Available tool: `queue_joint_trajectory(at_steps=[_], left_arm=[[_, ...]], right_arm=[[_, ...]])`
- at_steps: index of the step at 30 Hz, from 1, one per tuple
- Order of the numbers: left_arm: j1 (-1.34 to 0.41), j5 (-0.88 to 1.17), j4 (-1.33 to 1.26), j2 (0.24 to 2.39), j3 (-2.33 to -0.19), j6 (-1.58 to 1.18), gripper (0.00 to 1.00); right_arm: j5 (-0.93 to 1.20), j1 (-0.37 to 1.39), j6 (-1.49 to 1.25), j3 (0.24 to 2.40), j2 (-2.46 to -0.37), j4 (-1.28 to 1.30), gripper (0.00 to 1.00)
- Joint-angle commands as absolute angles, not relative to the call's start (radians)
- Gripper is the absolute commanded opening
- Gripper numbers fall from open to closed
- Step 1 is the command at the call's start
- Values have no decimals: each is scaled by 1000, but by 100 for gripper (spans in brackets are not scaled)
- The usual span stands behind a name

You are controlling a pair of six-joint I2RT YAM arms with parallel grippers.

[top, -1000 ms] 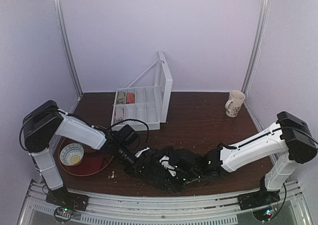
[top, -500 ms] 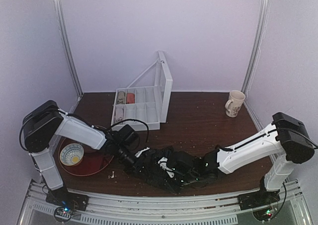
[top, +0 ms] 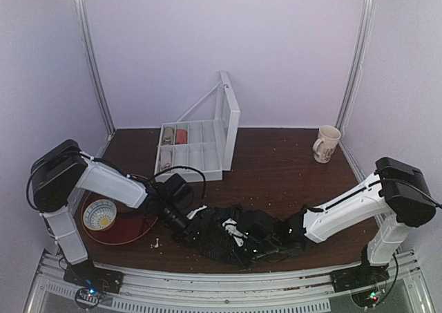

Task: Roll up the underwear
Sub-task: Roll the underwear at the center of the board.

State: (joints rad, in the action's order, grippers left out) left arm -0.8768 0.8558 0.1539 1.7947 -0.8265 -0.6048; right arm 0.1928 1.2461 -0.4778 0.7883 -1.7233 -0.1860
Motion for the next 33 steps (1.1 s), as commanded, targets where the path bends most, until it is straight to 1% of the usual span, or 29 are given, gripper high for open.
queue_joint_trajectory(at_steps=[1, 6, 11, 16, 17, 19, 23, 25, 30, 33], left_arm=[[-882, 822, 201, 1767, -816, -625, 0], [-869, 807, 212, 1756, -822, -631, 0], [-860, 801, 228, 1750, -821, -630, 0], [-845, 774, 278, 1722, -829, -616, 0], [-839, 765, 295, 1712, -832, -609, 3], [-832, 742, 323, 1687, -835, -600, 14], [-824, 697, 361, 1634, -843, -588, 28], [-821, 670, 382, 1615, -848, -586, 29], [-821, 646, 364, 1563, -834, -582, 29], [-822, 641, 347, 1535, -822, -580, 29]], right_arm=[[301, 1198, -590, 707, -1739, -371, 0], [423, 1139, -717, 635, -1798, -563, 0], [540, 1122, -813, 634, -1893, -656, 0], [566, 1117, -890, 623, -1943, -708, 0], [575, 1115, -900, 622, -1949, -704, 0], [596, 1106, -937, 624, -1971, -712, 0], [631, 1092, -1004, 629, -2012, -739, 0], [636, 1089, -1031, 632, -2029, -745, 0], [668, 1079, -1075, 652, -2056, -733, 0], [683, 1076, -1067, 685, -2048, -666, 0]])
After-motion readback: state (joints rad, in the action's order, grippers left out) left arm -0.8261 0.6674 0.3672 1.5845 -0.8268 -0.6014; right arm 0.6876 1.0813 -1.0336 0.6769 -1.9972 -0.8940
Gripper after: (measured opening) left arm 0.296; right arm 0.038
